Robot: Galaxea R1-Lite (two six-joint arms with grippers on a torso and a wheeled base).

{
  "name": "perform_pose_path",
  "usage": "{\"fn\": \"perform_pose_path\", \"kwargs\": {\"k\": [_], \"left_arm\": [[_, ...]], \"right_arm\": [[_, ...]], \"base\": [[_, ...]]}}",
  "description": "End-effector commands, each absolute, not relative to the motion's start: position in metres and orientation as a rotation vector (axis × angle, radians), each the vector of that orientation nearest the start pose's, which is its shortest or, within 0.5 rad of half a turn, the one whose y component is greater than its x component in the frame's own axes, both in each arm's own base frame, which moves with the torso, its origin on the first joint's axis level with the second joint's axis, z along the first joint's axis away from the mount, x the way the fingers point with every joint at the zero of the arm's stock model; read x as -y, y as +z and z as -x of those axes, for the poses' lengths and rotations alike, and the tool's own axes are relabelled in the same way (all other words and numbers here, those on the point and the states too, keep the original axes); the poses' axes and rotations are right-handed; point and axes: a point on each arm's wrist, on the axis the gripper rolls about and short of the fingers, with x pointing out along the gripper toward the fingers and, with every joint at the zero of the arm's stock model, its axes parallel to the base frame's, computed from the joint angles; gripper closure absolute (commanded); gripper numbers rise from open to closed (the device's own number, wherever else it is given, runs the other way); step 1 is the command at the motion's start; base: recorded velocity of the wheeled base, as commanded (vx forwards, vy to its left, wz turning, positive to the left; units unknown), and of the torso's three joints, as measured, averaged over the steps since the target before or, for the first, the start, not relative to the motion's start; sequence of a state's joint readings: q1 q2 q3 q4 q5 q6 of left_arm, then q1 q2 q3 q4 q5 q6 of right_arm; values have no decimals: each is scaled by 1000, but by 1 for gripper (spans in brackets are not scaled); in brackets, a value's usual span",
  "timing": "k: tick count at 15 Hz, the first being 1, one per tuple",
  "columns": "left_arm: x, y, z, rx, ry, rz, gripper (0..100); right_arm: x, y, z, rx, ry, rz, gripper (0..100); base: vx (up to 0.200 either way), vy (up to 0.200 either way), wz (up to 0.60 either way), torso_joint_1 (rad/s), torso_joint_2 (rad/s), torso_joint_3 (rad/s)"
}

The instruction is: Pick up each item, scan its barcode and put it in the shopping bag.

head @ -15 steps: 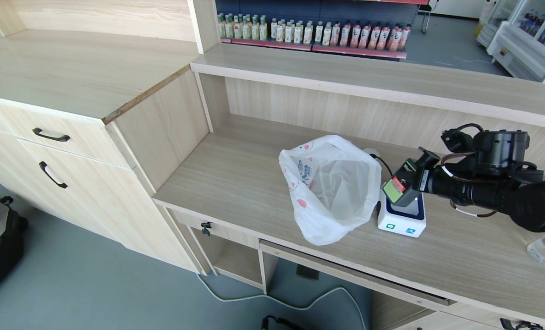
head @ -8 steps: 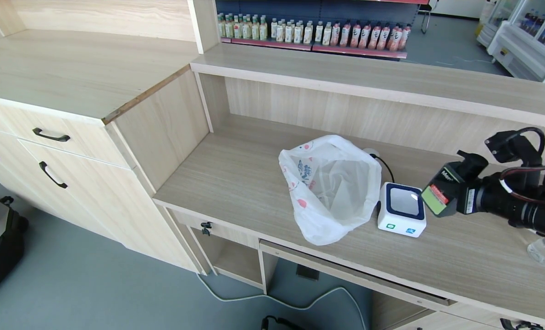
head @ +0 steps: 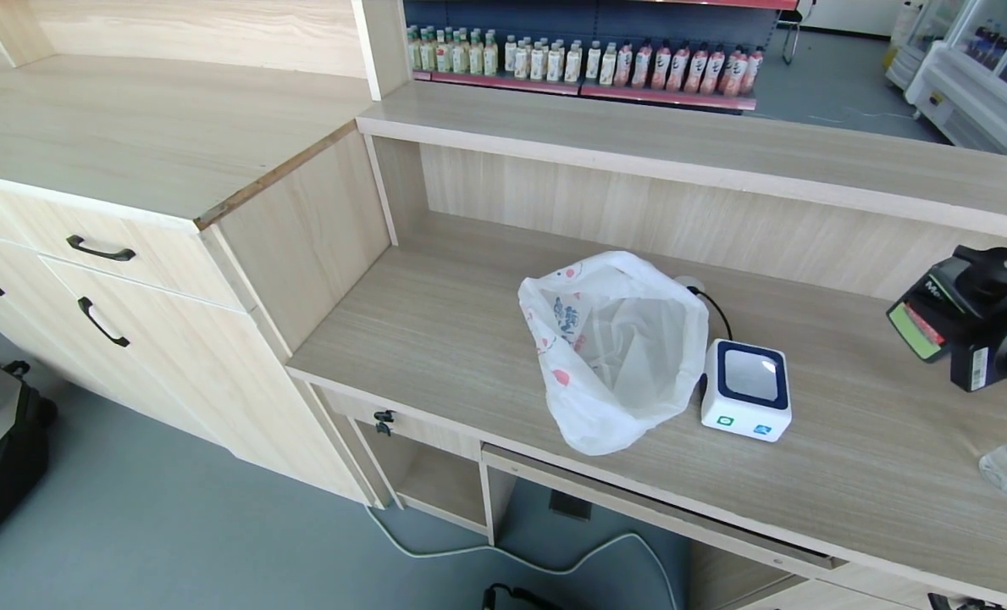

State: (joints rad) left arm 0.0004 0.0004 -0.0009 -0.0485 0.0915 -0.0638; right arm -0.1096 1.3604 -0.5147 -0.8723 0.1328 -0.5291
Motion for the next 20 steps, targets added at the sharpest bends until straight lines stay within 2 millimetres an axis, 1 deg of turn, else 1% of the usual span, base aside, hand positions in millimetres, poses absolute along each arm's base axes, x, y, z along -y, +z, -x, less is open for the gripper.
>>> {"fn": "perform_pose_path", "kwargs": {"k": [1,2,4,6,7,8,10,11,12,14,15,18,20], "left_arm": [[-2,81,23,54,92,67,0],[-2,81,23,52,92,67,0],[-2,81,23,54,92,67,0],[-2,81,23,52,92,67,0],[-2,81,23,52,92,67,0],[-2,81,23,52,92,67,0],[-2,81,23,54,92,67,0],[-2,81,23,52,92,67,0],[-2,81,23,54,92,67,0],[-2,81,23,54,92,67,0],[-2,81,23,54,92,67,0],[-2,81,23,54,92,67,0],[-2,81,23,52,92,67,0]], "right_arm": [[18,220,-215,62,22,546,100],[14,220,-225,78,38,548,100],[14,215,-246,70,48,551,100],[16,192,-268,-13,73,541,100],[17,186,-278,-35,81,532,100],[17,175,-295,-66,92,523,100],[16,159,-317,-101,104,441,100],[16,154,-324,-109,107,411,100],[17,143,-335,-141,109,350,100],[15,128,-343,-188,117,283,100],[10,119,-347,-213,134,237,100],[2,111,-360,-214,157,220,100],[0,107,-364,-221,164,223,100]], "base": [[0,0,600,2,-2,2],[0,0,600,2,7,2],[0,0,600,7,5,0],[0,0,0,0,0,0],[0,0,0,0,0,0],[0,0,0,0,0,0],[0,0,0,0,0,0],[0,0,0,0,0,0],[0,0,0,0,0,0],[0,0,0,0,0,0],[0,0,0,0,0,0],[0,0,0,0,0,0],[0,0,0,0,0,0]]}}
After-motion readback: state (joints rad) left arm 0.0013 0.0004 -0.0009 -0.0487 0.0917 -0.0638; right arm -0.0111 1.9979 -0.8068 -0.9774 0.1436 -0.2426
